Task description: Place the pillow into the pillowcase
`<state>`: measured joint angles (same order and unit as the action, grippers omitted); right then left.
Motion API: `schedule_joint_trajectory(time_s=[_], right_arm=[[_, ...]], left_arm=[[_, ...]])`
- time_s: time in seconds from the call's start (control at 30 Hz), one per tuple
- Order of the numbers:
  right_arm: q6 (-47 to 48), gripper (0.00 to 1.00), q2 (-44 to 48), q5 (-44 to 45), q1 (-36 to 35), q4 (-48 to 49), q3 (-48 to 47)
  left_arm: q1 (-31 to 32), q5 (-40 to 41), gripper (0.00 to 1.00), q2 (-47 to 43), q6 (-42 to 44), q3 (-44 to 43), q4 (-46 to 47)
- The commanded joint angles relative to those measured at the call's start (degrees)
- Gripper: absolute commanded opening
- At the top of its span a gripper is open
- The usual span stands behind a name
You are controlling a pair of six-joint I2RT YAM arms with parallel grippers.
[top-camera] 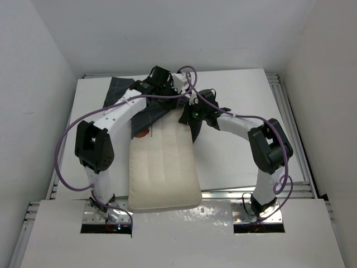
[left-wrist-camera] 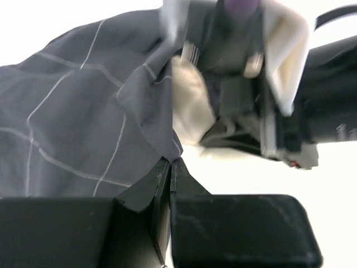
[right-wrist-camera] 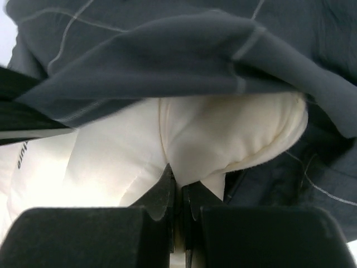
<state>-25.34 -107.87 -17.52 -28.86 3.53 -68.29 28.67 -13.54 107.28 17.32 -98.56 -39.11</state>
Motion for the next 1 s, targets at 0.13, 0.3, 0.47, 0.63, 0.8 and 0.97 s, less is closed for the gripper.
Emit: schedule_joint_trajectory(time_s=[0.13,0.3,0.47,0.63,0.8,0.97], right_arm=[[10.5,0.0,5.2,-8.9,-7.0,4.6,0.7],[2.6,0.06,6.7,-6.7,-5.1,14.0,6.1],[-8.4,0.24,5.7,-6.3,1.0,19.8,6.2],[-4.6,0.35,8.4,-0.3,0.8,14.8,5.9],[2.8,0.0,14.4,-1.2,-4.2,14.7,12.9],[5.0,0.0,14.4,-1.8,-8.0,14.5,15.2]], left_arm=[[2.1,-13.6,0.0,-3.8,2.5,-1.5,5.4],[2.1,-18.6,0.0,-4.4,7.7,-2.8,-1.1],[2.1,-24.2,0.0,-9.5,23.3,0.5,-16.9],[1.8,-20.7,0.0,-13.8,24.8,7.2,-16.7],[-2.1,-3.1,0.0,-13.2,9.2,10.9,-0.9],[-2.3,1.3,0.0,-9.0,1.3,6.4,7.4]])
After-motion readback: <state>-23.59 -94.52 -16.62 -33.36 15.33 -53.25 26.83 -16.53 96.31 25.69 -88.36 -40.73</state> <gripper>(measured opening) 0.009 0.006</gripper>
